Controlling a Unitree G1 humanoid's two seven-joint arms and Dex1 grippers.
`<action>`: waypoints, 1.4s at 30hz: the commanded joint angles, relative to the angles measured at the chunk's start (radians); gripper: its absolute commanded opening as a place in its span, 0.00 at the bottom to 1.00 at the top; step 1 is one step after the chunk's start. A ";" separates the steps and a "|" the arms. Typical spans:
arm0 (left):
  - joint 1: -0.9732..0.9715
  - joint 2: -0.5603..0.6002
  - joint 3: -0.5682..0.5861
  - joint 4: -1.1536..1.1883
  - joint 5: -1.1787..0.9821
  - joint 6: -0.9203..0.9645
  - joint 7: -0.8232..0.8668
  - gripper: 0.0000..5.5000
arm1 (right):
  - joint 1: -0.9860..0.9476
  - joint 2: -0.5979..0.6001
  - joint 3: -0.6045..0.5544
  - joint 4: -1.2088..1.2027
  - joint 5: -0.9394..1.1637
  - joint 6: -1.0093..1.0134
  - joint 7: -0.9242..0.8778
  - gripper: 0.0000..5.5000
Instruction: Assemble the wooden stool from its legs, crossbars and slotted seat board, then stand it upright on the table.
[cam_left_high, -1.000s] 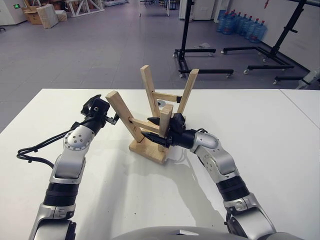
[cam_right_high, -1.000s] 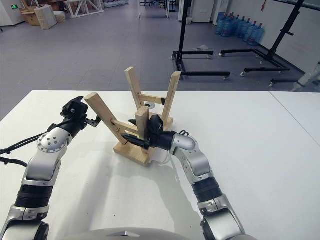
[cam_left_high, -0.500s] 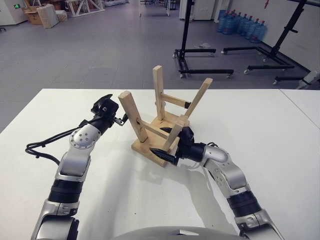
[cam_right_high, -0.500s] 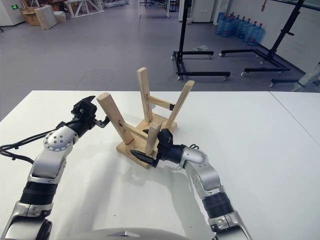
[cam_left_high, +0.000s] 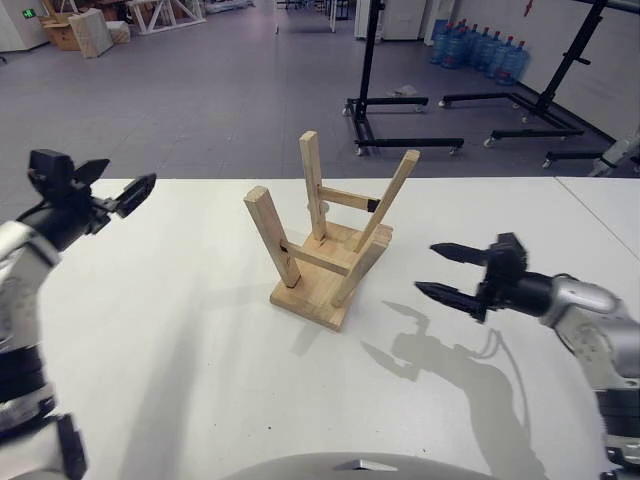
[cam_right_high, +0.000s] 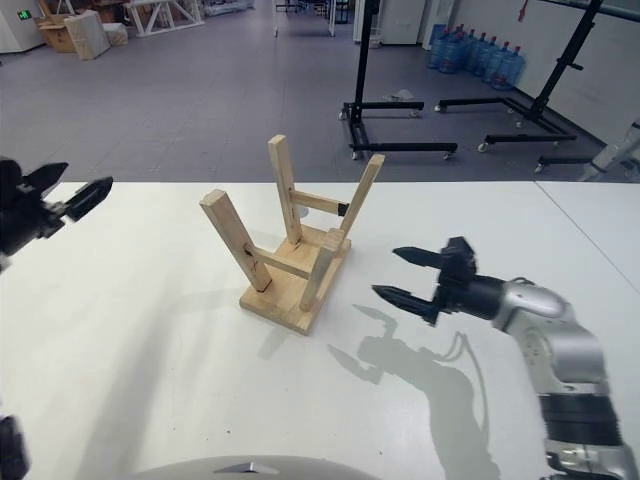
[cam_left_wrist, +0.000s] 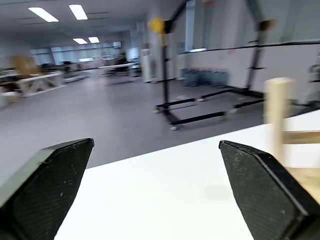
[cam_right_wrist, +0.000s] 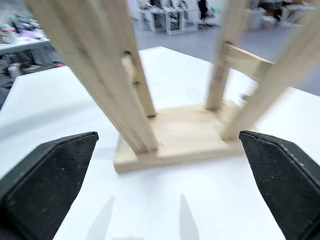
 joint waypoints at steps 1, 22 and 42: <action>0.060 0.055 0.056 -0.281 -0.392 0.241 -0.073 0.84 | 0.003 -0.075 -0.123 0.071 0.088 0.082 0.054 0.94; -0.114 -0.290 -0.457 -0.060 0.066 -0.041 0.255 0.84 | -0.140 0.348 0.375 -0.178 -0.194 0.027 -0.397 0.94; -0.462 -0.385 -0.449 0.617 0.169 -0.353 0.014 0.84 | -0.256 0.028 -0.180 -0.362 0.429 0.313 -0.353 0.94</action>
